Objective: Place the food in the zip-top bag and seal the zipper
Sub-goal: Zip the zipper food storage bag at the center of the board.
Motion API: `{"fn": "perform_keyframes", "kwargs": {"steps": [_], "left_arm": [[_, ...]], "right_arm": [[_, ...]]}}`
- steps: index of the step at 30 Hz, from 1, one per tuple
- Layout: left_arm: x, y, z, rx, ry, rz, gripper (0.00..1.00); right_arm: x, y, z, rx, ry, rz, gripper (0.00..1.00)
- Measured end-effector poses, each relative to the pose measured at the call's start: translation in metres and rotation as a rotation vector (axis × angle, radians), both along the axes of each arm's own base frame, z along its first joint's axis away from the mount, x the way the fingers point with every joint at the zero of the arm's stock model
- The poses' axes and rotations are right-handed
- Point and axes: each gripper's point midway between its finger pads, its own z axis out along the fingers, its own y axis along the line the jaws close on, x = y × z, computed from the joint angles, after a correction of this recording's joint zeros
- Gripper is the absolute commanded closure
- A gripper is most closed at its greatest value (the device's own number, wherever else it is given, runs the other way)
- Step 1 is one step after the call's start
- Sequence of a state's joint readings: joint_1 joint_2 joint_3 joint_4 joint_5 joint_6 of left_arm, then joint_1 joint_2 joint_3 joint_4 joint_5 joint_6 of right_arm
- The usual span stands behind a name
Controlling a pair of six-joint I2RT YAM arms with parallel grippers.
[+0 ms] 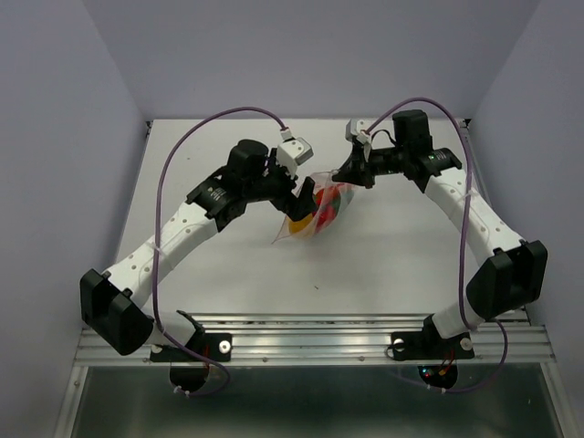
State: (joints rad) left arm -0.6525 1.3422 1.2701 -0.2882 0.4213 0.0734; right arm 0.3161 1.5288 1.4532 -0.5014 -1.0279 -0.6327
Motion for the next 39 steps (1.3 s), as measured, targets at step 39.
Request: {"fn": "perform_keyframes", "kwargs": {"steps": [39], "left_arm": [[0.028,-0.055,0.075,0.0,-0.213,-0.231,0.25]], "right_arm": [[-0.014,0.001,0.006,-0.015,0.126,-0.019,0.99]]}}
